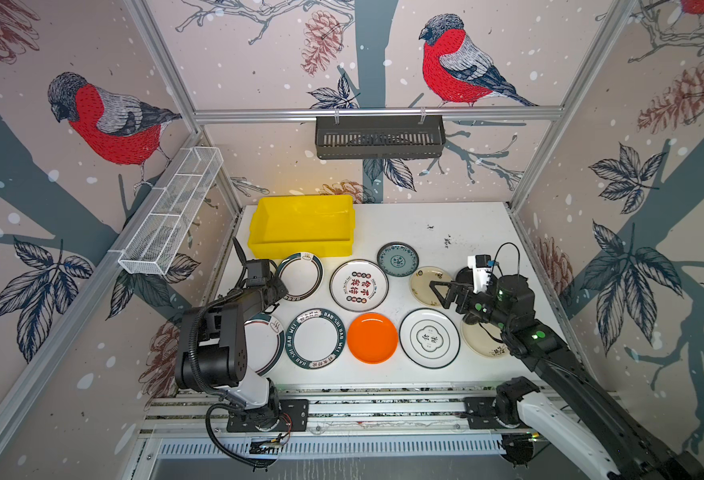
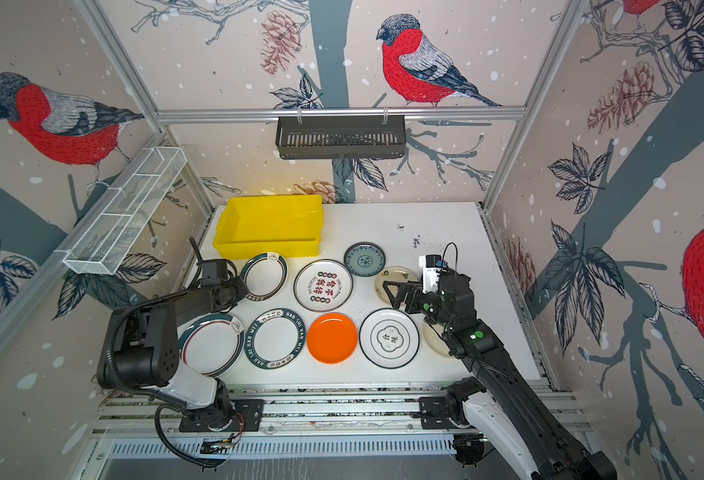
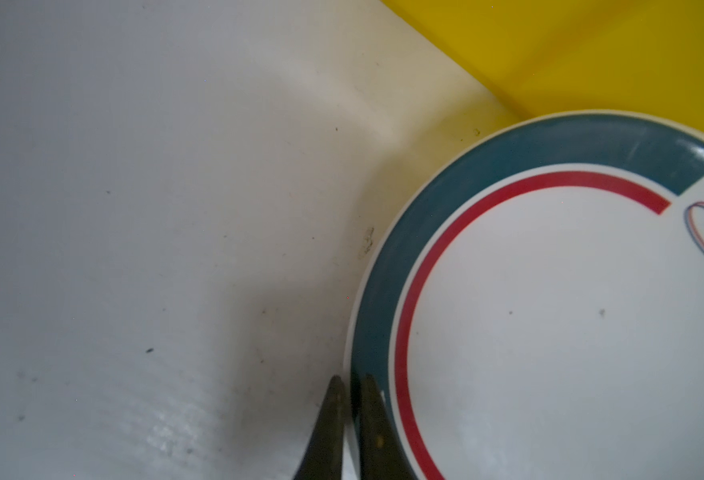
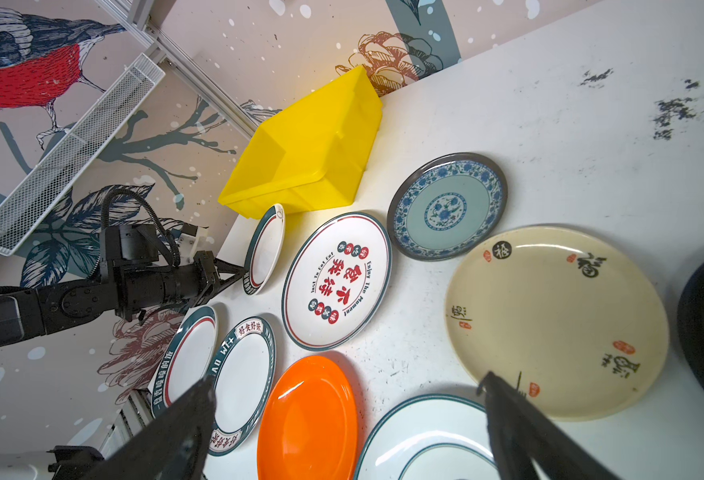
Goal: Place the plates into the plastic bin on the countertop
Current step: 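Close the left gripper on the edge of the small green-rimmed plate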
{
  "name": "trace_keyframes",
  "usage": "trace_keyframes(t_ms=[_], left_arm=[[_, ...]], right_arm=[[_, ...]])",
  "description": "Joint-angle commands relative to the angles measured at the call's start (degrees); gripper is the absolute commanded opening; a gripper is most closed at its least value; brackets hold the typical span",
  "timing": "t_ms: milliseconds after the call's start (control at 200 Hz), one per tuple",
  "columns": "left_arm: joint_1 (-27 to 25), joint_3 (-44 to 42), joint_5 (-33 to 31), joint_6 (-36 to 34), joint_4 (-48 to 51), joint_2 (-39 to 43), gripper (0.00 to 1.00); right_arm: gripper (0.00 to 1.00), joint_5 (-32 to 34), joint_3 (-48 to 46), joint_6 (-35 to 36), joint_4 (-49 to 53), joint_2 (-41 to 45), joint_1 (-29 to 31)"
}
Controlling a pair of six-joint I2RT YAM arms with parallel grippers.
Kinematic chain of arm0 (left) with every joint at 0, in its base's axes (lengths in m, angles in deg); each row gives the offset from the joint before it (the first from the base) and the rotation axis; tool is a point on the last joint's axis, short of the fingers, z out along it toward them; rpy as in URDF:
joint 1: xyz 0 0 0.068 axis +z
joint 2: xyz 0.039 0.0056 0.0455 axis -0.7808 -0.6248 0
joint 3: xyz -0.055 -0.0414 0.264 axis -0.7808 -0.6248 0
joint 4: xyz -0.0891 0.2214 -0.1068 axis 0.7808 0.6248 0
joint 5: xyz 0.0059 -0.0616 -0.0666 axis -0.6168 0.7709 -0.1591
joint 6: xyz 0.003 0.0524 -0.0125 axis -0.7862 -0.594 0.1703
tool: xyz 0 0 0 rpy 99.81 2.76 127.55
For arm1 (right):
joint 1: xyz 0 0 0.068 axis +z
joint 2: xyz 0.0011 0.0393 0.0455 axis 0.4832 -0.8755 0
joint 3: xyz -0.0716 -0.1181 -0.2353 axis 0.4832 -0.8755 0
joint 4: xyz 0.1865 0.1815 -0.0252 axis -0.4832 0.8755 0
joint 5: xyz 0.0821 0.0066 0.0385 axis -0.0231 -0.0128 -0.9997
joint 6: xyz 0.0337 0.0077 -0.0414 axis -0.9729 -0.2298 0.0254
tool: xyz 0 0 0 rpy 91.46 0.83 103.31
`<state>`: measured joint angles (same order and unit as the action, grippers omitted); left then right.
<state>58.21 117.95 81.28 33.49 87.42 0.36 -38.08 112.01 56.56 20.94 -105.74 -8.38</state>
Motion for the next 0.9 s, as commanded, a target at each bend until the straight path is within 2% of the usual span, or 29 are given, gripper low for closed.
trace_keyframes(t_ms=[0, 376, 636, 896], left_arm=[[0.1, -0.1, -0.7, -0.4, 1.8, 0.3, 0.11], [0.1, -0.1, 0.0, -1.5, 1.2, 0.2, 0.15], [0.2, -1.2, 2.0, -2.4, -0.9, 4.1, 0.28], [3.8, -2.0, 10.3, -2.7, -4.2, 3.0, 0.3]], right_arm=[[1.0, 0.4, -0.1, -0.2, -1.1, 0.1, 0.1], [1.0, 0.7, 0.0, -0.5, -1.1, 0.0, 0.6], [1.0, 0.8, 0.5, -0.7, -1.4, -0.8, 1.2], [1.0, 1.0, 2.1, -0.2, -0.3, -2.0, 1.8]])
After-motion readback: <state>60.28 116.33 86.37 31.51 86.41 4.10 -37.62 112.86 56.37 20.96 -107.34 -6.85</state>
